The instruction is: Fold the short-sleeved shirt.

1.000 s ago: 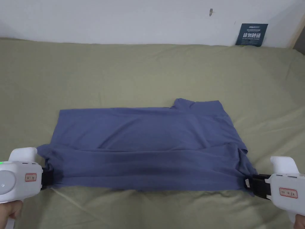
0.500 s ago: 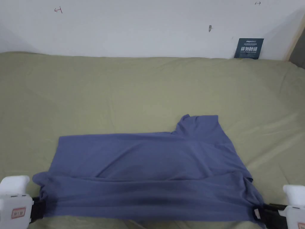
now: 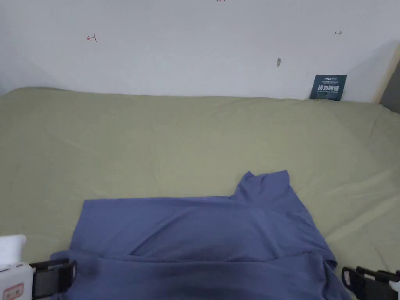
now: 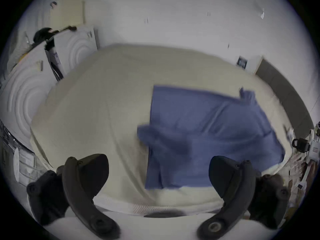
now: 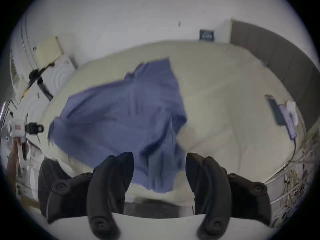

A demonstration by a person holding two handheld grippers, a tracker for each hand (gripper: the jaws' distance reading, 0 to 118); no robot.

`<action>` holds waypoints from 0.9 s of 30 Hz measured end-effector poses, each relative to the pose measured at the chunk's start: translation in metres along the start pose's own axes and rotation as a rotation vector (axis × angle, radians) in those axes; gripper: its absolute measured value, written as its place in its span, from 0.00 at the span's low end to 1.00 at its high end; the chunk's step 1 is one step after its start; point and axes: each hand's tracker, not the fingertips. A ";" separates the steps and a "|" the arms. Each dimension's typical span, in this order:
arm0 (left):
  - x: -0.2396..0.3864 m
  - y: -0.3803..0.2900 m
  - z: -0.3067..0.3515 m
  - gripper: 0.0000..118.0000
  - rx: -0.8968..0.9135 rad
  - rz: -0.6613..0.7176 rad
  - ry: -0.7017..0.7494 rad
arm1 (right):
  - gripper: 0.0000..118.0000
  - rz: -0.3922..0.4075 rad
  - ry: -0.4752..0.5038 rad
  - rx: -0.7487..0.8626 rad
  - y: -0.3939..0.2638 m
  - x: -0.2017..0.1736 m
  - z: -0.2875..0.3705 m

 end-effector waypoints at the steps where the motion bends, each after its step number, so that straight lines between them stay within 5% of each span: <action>1: 0.003 0.009 0.006 0.99 0.021 0.008 -0.013 | 0.57 -0.008 -0.008 0.039 0.008 -0.004 0.007; 3: 0.030 0.014 0.032 0.98 0.083 0.003 -0.037 | 0.55 -0.028 0.039 0.128 0.021 -0.013 0.018; 4: 0.041 0.018 0.041 0.89 0.117 -0.003 -0.040 | 0.51 -0.037 0.046 0.142 0.027 -0.018 0.021; 5: 0.050 0.021 0.048 0.67 0.146 -0.015 -0.049 | 0.25 -0.039 0.058 0.188 0.030 -0.024 0.025; 6: 0.059 0.024 0.054 0.28 0.178 -0.039 -0.051 | 0.00 -0.009 0.065 0.238 0.033 -0.032 0.029; 7: 0.054 0.026 0.045 0.00 0.209 -0.066 -0.023 | 0.00 0.020 0.009 0.276 0.037 -0.040 0.030; 8: 0.060 0.028 0.043 0.00 0.234 -0.085 -0.003 | 0.00 0.029 -0.063 0.335 0.029 -0.047 0.032; 10: 0.065 0.034 0.040 0.00 0.262 -0.080 -0.010 | 0.00 0.057 0.034 0.275 0.028 -0.057 0.026; 16: 0.068 0.055 0.000 0.00 0.264 -0.039 -0.035 | 0.00 0.049 0.046 0.281 0.055 -0.070 0.000; 27: 0.030 0.112 -0.169 0.00 -0.097 0.014 0.007 | 0.00 0.067 0.049 0.173 0.065 -0.068 -0.071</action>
